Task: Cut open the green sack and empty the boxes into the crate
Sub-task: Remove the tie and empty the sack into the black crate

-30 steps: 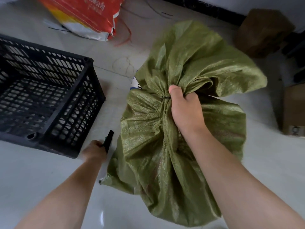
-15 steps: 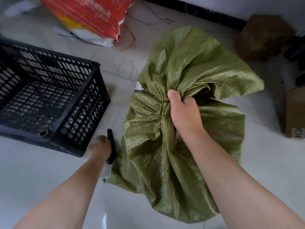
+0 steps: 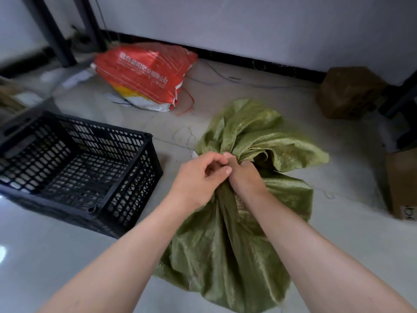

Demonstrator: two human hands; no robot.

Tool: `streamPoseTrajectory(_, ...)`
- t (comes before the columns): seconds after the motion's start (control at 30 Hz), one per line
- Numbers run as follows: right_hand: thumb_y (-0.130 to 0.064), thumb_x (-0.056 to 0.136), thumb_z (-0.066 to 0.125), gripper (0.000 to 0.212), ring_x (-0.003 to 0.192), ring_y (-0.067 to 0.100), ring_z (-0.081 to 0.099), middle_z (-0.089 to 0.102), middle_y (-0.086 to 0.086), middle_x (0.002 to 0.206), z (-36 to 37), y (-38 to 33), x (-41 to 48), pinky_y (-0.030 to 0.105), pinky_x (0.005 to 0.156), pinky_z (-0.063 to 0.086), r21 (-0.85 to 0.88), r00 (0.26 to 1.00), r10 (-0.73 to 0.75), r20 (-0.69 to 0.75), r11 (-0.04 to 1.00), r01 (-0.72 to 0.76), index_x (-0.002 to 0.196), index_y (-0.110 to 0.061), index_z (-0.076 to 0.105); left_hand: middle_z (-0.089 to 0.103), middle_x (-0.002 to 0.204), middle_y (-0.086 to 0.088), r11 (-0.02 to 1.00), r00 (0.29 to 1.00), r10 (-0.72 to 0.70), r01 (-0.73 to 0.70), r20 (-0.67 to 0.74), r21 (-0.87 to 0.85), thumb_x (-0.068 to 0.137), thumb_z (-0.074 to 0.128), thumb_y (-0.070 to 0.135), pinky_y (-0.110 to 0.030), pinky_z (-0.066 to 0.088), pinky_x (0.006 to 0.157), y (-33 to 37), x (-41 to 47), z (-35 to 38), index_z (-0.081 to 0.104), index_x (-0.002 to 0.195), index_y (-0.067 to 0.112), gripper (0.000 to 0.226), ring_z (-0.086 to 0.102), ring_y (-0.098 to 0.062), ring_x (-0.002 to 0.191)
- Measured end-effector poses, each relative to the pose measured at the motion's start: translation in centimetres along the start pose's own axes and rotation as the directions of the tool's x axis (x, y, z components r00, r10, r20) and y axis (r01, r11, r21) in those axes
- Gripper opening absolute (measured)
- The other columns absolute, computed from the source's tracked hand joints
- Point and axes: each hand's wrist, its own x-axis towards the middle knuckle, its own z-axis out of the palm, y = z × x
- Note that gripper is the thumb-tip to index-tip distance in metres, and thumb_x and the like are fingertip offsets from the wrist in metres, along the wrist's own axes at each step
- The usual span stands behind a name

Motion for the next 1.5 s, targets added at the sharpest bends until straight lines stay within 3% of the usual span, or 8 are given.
streamPoseTrajectory(0.3,-0.057,0.091,0.051,0.07,0.114,0.033,0.061,0.065,0.016,0.125,-2.5,-1.3,0.6,0.044,0.104,0.046,0.093,0.998,-0.012,0.067,0.996,0.005,0.131,0.0,0.058,0.053,0.064,0.013,0.927,0.994,-0.078,0.045,0.075,0.372,0.097,0.055,0.029,-0.015,0.03,0.049,4.1,2.1,-1.2,0.061,0.09,0.028,0.01,0.046,-0.001,0.059)
streamPoseTrajectory(0.5,-0.055,0.091,0.055,0.067,0.118,0.035,0.057,0.06,0.014,0.129,-5.1,0.4,1.7,0.045,0.107,0.044,0.169,0.993,0.089,0.076,0.98,-0.101,0.133,-0.003,0.055,0.065,0.084,0.009,0.91,0.968,-0.172,0.084,0.185,0.405,0.096,0.053,0.028,-0.016,0.039,0.062,5.8,3.3,-1.0,0.06,0.086,0.029,0.013,0.057,-0.011,0.079)
streamPoseTrajectory(0.73,-0.046,0.059,0.078,0.063,0.095,0.032,0.071,0.072,0.012,0.106,-8.0,1.8,4.1,0.042,0.083,0.058,0.565,0.976,0.196,0.094,0.797,-0.214,0.108,-0.009,0.062,0.052,0.046,0.026,0.948,0.955,-0.222,0.163,0.199,0.274,0.096,0.055,0.025,-0.013,0.032,0.051,6.1,5.8,1.1,0.062,0.077,0.03,0.021,0.046,0.004,0.049)
streamPoseTrajectory(0.93,-0.029,0.082,0.072,0.039,0.095,0.032,0.075,0.078,0.015,0.102,-10.1,2.2,6.2,0.04,0.08,0.058,0.663,0.951,0.201,0.236,0.682,-0.309,0.114,-0.007,0.07,0.049,0.057,0.001,0.917,0.928,-0.329,0.357,0.174,-0.175,0.088,0.057,0.017,-0.028,0.038,0.062,4.0,7.9,1.3,0.064,0.062,0.028,0.03,0.044,-0.017,0.058)
streamPoseTrajectory(1.03,-0.041,0.066,0.079,0.061,0.09,0.031,0.074,0.077,0.012,0.098,-10.2,2.2,7.7,0.042,0.088,0.057,0.571,0.96,0.244,0.137,0.773,-0.277,0.115,-0.008,0.068,0.042,0.057,-0.002,0.813,0.908,-0.397,0.415,0.132,-0.408,0.09,0.054,0.006,-0.028,0.029,0.055,1.2,8.8,0.5,0.059,0.063,0.017,0.029,0.037,-0.017,0.054)
streamPoseTrajectory(1.27,-0.03,0.098,0.054,0.021,0.067,0.013,0.043,0.047,-0.001,0.08,-9.4,2.0,9.1,0.029,0.058,0.031,0.404,0.957,0.268,-0.115,0.892,-0.202,0.107,-0.011,0.049,0.044,0.056,0.001,0.521,0.817,-0.555,0.489,0.158,-0.699,0.092,0.041,0.002,-0.027,0.03,0.055,-6.0,10.8,0.3,0.053,0.075,0.013,0.024,0.037,-0.013,0.049)
streamPoseTrajectory(1.37,-0.032,0.096,0.057,0.04,0.07,0.016,0.045,0.048,-0.002,0.08,-9.3,2.6,9.7,0.03,0.075,0.036,0.422,0.932,0.321,-0.166,0.878,-0.227,0.126,-0.006,0.055,0.044,0.057,0.001,0.613,0.792,-0.602,0.539,0.1,-0.577,0.093,0.044,0.003,-0.026,0.032,0.053,-9.3,11.9,-0.1,0.056,0.074,0.014,0.025,0.038,-0.013,0.049)
streamPoseTrajectory(1.5,-0.028,0.096,0.058,0.026,0.069,0.013,0.048,0.052,-0.001,0.078,-7.8,2.4,10.5,0.028,0.057,0.033,0.361,0.94,0.296,-0.169,0.906,-0.221,0.076,-0.013,0.05,0.048,0.063,-0.002,0.664,0.723,-0.69,0.624,-0.018,-0.413,0.094,0.053,0.007,-0.027,0.032,0.052,-13.0,13.5,1.0,0.064,0.083,0.01,0.016,0.04,-0.016,0.052)
